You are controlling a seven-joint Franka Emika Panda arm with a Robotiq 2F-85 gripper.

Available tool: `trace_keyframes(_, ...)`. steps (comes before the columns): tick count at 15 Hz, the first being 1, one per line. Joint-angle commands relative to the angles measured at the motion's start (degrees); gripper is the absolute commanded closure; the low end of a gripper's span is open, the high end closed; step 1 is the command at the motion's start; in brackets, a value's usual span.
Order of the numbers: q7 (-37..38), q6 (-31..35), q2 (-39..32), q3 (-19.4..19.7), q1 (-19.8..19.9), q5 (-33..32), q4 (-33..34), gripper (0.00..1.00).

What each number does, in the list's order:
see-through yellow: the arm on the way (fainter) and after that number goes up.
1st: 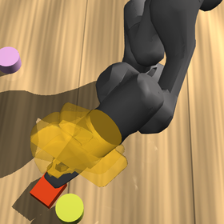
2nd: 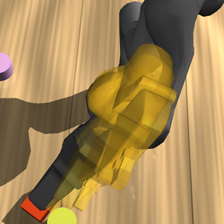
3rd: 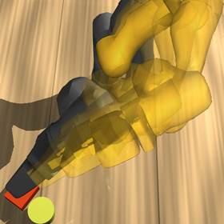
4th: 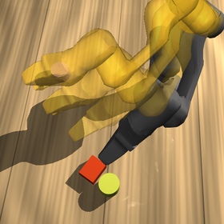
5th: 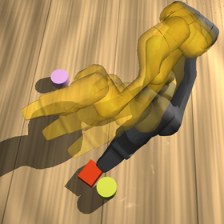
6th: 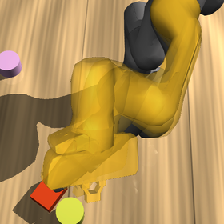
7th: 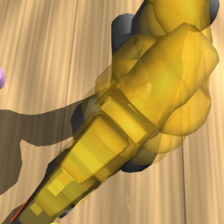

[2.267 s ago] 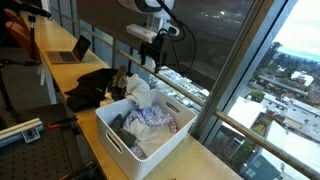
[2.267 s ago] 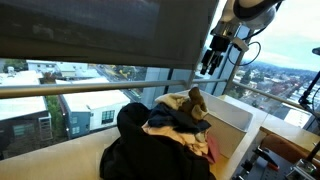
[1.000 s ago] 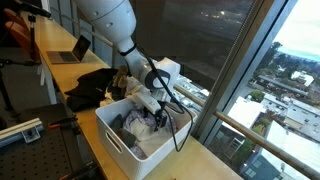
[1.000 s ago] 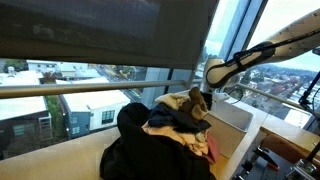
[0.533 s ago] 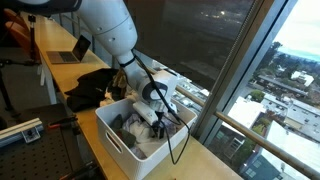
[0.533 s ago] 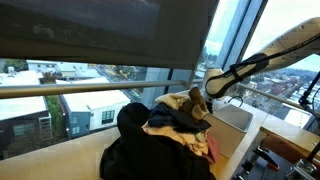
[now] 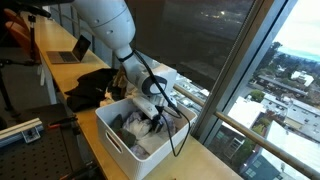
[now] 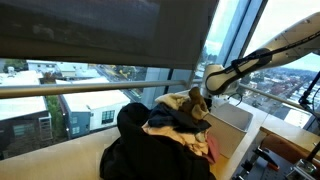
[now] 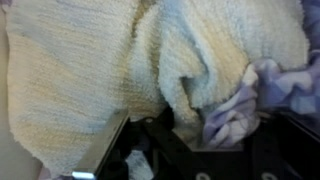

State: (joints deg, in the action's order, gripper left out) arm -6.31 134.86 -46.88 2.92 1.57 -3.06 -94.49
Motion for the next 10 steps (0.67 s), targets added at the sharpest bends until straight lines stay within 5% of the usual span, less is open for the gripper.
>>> trace_keyframes(1, -0.24, 0.01, 4.34, -0.34, 0.67, -0.74, -2.14, 0.99)
trace_keyframes(10, -0.83, -3.09, 13.29, -0.72, 2.35, 0.14, -1.53, 1.00)
